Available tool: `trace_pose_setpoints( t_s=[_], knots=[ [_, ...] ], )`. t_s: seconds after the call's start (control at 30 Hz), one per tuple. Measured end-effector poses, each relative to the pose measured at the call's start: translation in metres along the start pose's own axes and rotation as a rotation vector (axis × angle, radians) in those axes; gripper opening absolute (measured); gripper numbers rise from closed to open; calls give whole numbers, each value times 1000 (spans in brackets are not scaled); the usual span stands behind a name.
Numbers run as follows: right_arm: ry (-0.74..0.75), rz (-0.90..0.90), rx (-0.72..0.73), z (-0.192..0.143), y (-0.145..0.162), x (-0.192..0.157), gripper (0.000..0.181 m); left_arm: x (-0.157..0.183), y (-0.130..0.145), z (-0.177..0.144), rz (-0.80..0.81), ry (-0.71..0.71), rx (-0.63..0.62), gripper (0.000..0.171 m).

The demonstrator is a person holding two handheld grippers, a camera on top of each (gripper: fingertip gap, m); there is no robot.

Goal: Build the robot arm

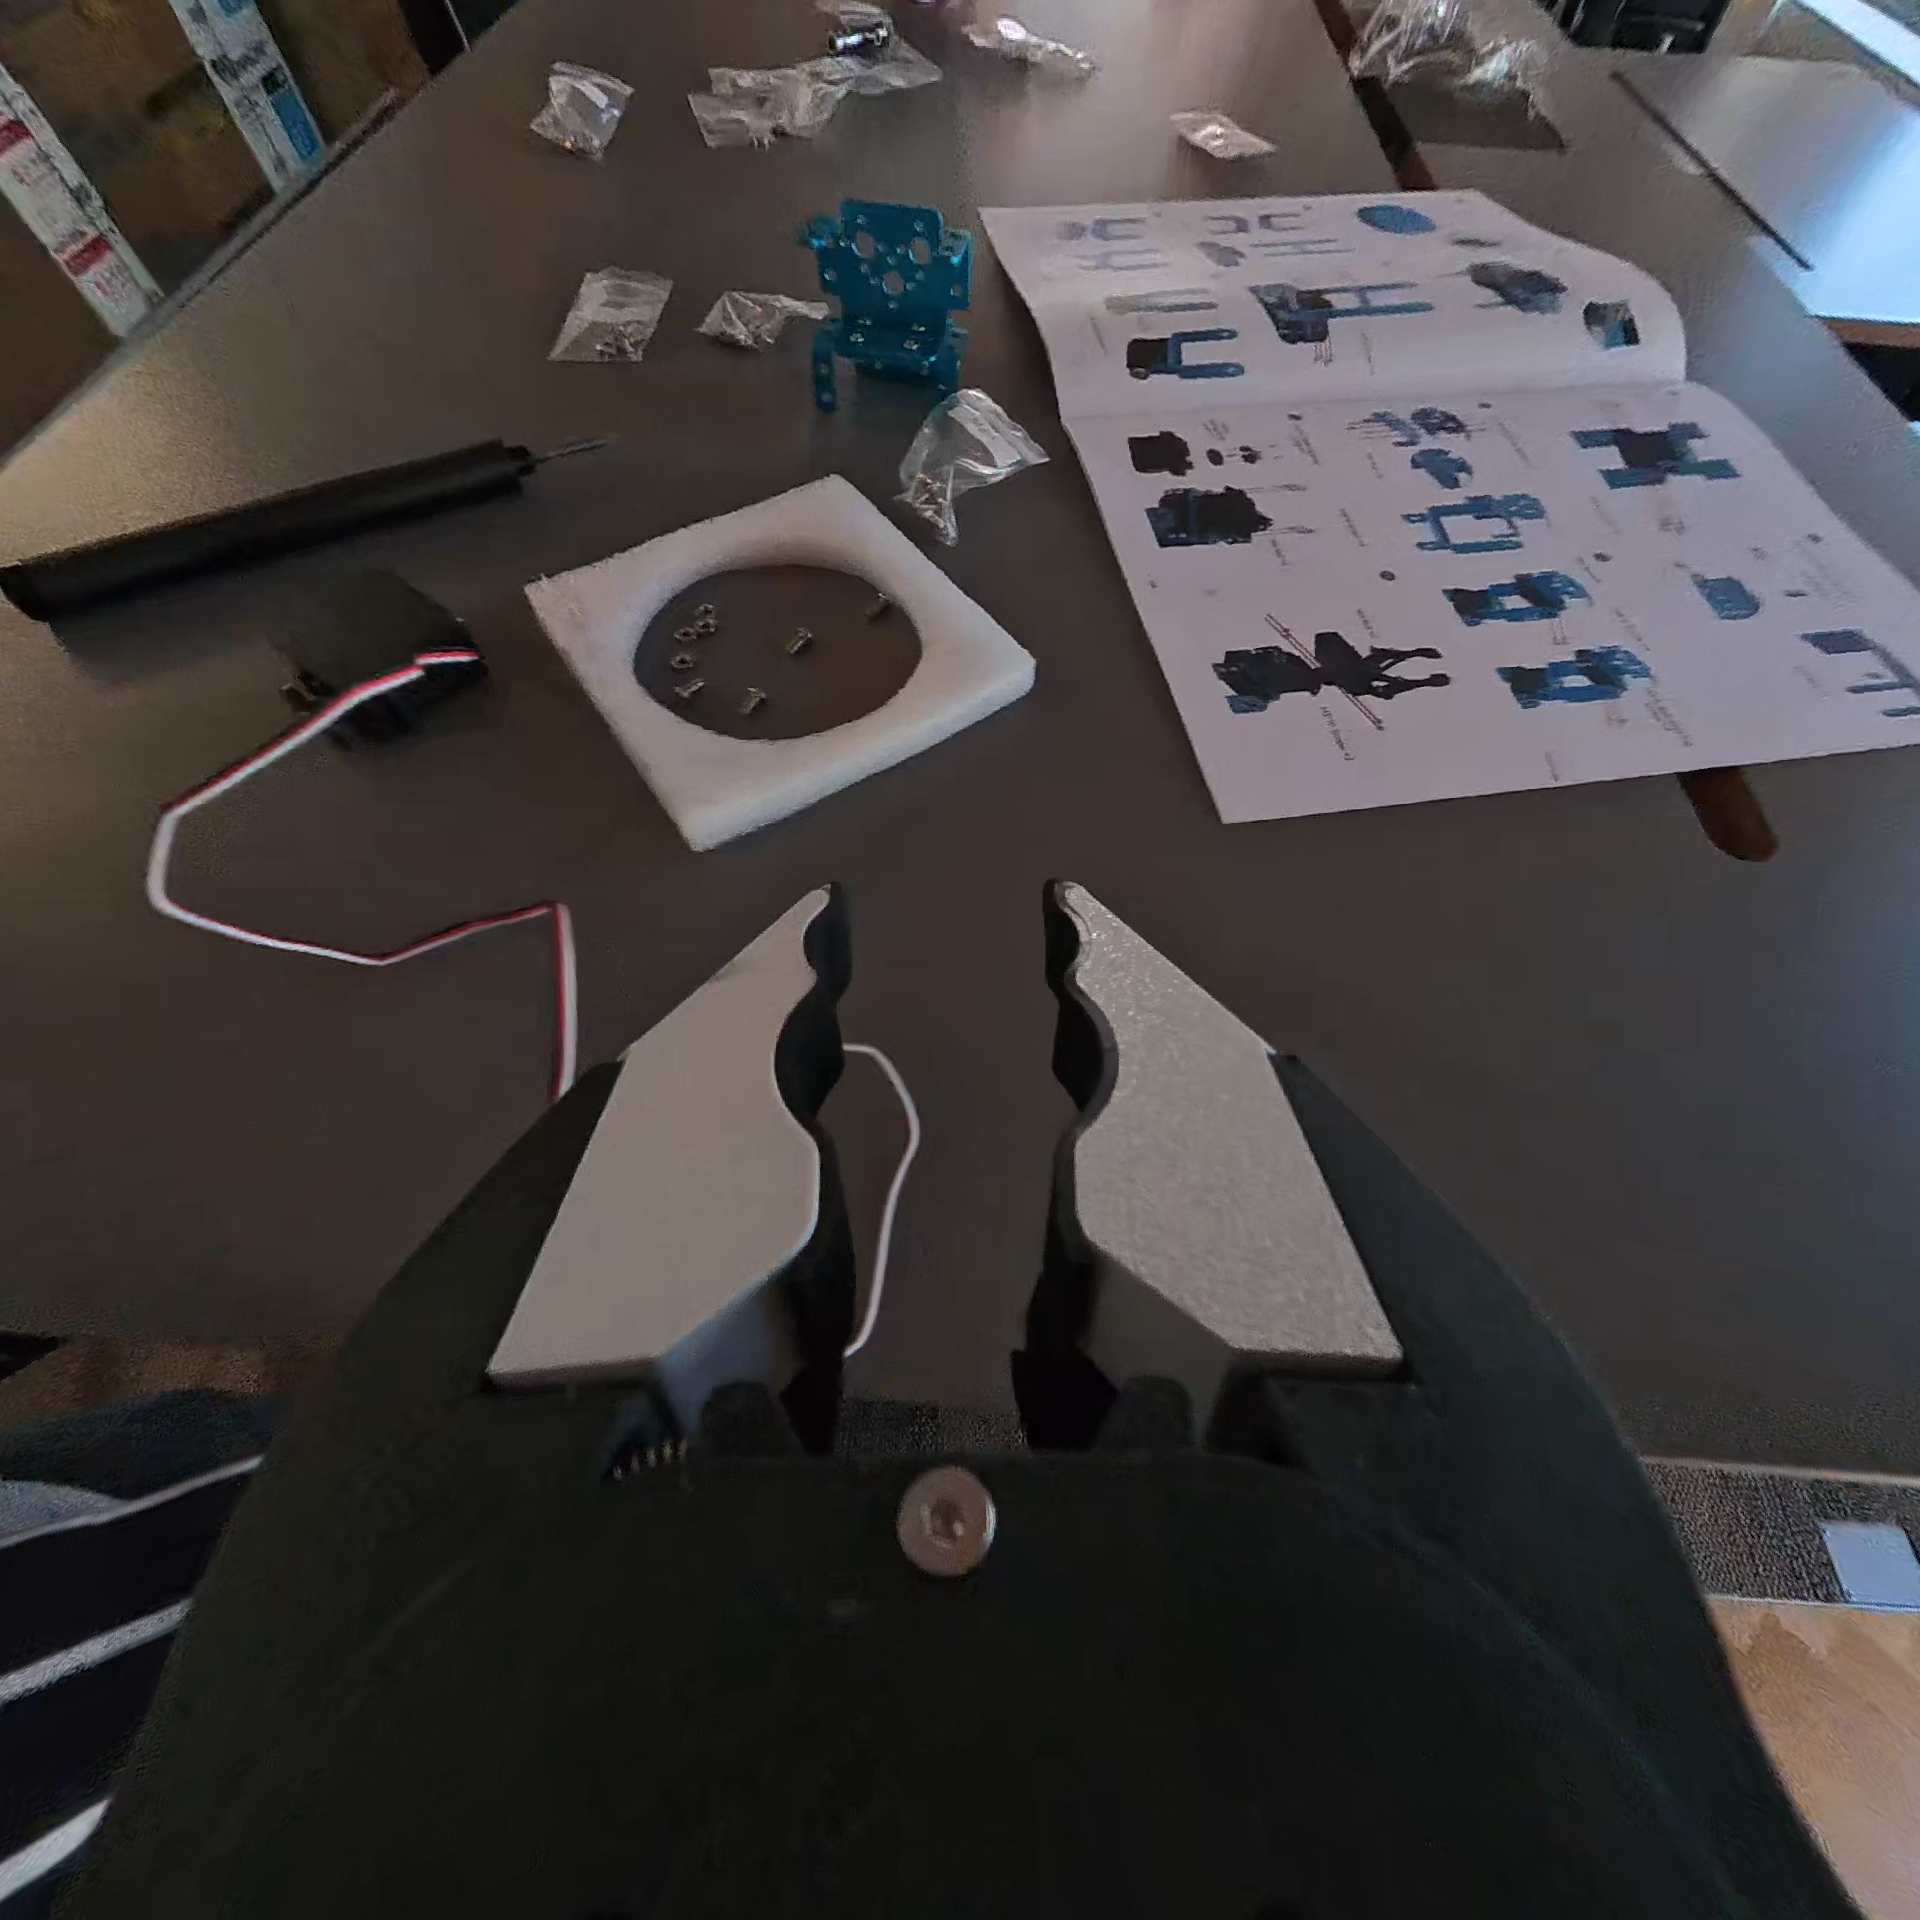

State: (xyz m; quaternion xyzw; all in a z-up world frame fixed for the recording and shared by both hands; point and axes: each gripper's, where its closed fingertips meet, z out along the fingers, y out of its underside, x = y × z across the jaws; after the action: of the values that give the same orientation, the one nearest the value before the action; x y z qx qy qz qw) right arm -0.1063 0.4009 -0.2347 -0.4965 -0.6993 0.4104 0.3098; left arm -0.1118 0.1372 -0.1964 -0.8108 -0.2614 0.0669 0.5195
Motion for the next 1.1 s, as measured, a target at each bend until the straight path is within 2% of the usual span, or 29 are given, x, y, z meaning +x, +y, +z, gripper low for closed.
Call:
trace_pose_setpoints(
  t_s=[0.13, 0.3, 0.5, 0.63, 0.8, 0.97, 1.1],
  knots=[
    [-44, 42, 30, 23, -2, 22, 32, 10, 3, 45, 0, -26, -64, 73],
    [-129, 132, 151, 43, -21, 28, 29, -3, 13, 68, 52, -111, -158, 74],
    [-125, 81, 293, 54, -48, 33, 27, -5, 19, 82, 62, -90, -213, 68],
    [-80, 127, 399, 52, -62, 51, 20, -3, 20, 85, 58, -93, -224, 67],
    [-90, 219, 438, 47, -64, 63, 19, -1, 19, 90, 10, -72, -210, 64],
    [-108, 188, 418, 50, -63, 57, 18, -4, 10, 95, -18, -78, -152, 63],
    [-116, 182, 411, 51, -63, 56, 18, -5, 12, 98, -16, -76, -163, 63]
  ],
)
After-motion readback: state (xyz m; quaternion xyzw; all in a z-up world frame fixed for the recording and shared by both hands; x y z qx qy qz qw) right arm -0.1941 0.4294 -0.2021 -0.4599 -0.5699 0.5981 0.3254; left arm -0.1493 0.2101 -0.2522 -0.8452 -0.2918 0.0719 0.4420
